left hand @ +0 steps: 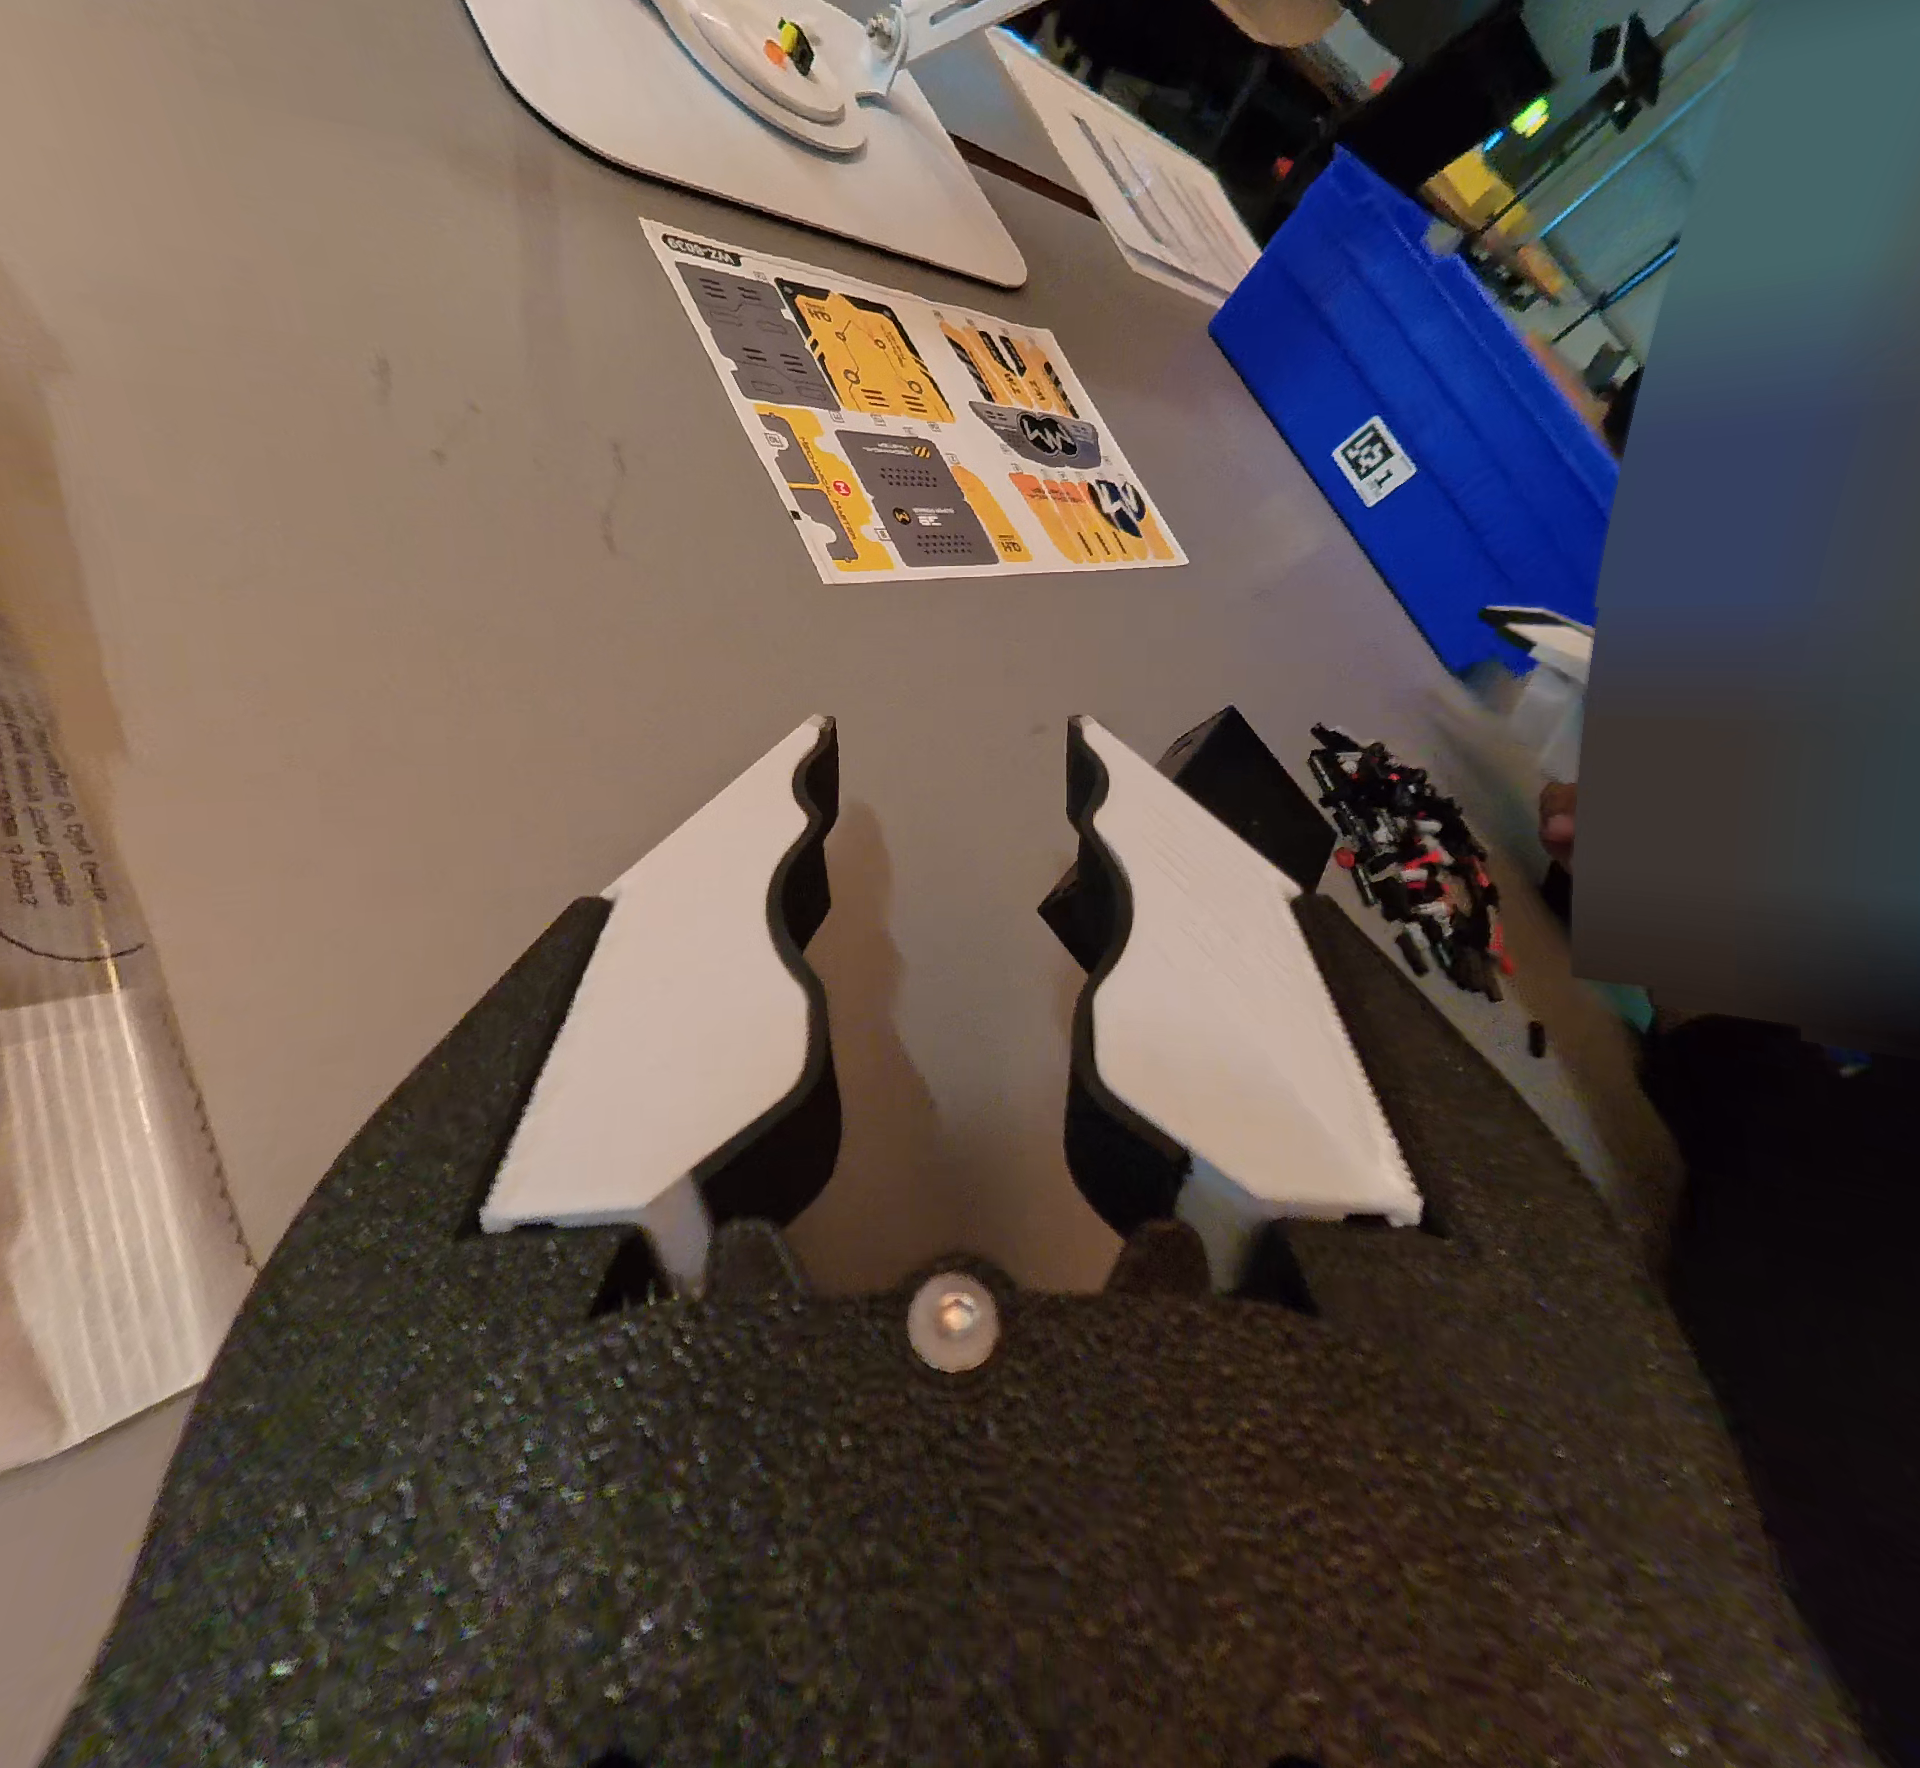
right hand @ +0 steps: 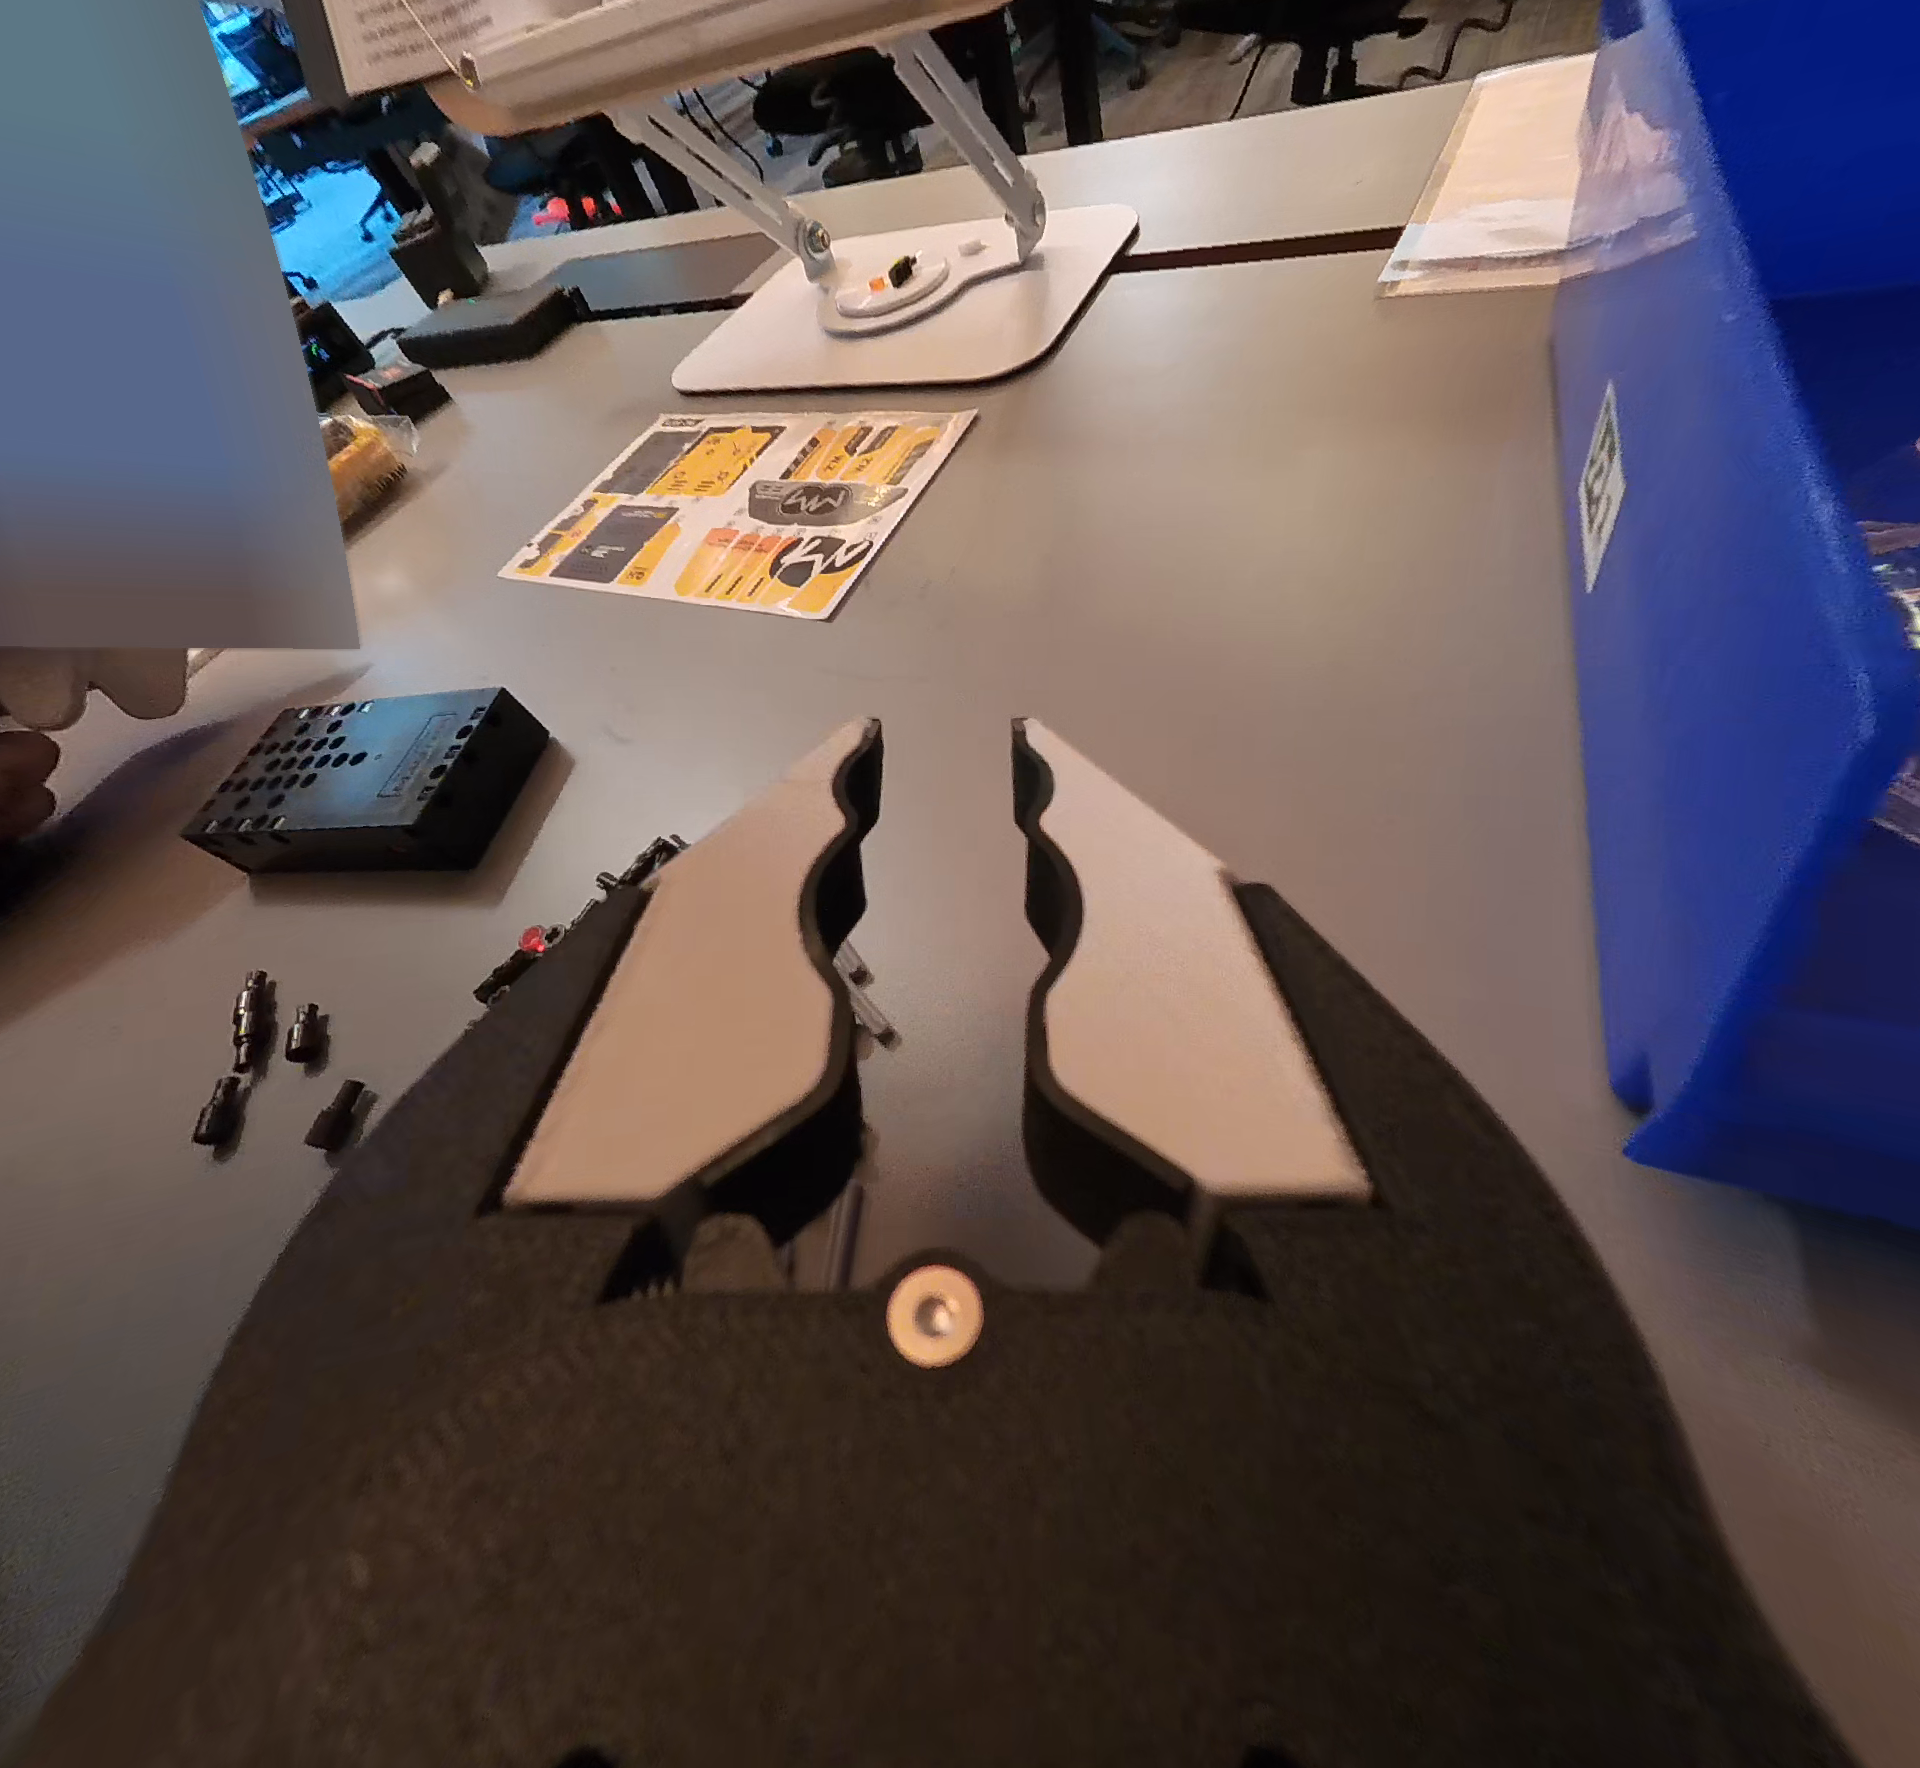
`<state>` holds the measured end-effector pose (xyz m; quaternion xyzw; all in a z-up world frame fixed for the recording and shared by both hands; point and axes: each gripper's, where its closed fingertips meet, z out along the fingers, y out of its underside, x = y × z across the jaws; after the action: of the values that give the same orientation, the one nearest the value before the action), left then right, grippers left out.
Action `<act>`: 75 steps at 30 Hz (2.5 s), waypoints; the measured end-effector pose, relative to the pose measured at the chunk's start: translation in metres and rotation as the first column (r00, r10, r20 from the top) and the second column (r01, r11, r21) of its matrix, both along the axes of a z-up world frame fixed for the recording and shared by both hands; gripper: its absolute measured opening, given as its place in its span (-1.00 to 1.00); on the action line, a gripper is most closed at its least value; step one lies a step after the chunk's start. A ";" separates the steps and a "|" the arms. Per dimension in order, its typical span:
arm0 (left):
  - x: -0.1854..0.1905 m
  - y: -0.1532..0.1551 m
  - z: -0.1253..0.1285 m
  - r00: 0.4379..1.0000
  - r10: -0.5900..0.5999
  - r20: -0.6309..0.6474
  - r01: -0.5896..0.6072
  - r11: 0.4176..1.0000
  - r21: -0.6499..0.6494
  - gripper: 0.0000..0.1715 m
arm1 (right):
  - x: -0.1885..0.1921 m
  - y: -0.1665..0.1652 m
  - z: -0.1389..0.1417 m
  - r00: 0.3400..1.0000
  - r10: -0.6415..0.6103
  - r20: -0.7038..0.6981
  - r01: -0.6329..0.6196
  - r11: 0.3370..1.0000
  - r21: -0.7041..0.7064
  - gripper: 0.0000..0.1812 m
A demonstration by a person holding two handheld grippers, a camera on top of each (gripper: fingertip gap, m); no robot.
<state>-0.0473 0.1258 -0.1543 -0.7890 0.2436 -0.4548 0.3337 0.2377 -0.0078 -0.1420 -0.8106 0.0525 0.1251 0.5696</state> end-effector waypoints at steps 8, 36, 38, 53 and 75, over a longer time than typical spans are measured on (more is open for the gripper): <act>-0.002 -0.003 0.012 1.000 0.013 0.001 -0.013 0.995 0.096 -0.50 | -0.006 0.000 0.001 1.000 0.024 0.014 -0.024 1.000 -0.010 -0.72; 0.096 0.053 0.027 0.956 -0.216 -0.200 0.291 0.798 0.527 -0.75 | -0.083 0.123 -0.018 0.815 0.547 0.189 -0.530 0.837 -0.139 -1.00; 0.097 0.048 0.022 0.942 -0.228 -0.245 0.328 0.778 0.537 -0.75 | -0.077 0.122 -0.012 0.838 0.527 0.145 -0.517 0.850 -0.102 -1.00; 0.105 0.045 0.006 0.908 -0.199 -0.369 0.386 0.739 0.552 -0.75 | -0.043 0.132 -0.015 0.905 0.409 -0.113 -0.420 0.903 -0.096 -0.76; 0.130 0.059 -0.004 0.889 -0.343 -0.303 0.438 0.830 0.345 -0.74 | -0.074 0.146 -0.056 0.693 0.643 0.327 -0.546 0.764 -0.345 -0.68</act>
<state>0.0824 0.1843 -0.1586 -0.6826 0.5258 -0.3596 0.3582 0.1635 0.1384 -0.1979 -0.8479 -0.3265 0.1165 0.4011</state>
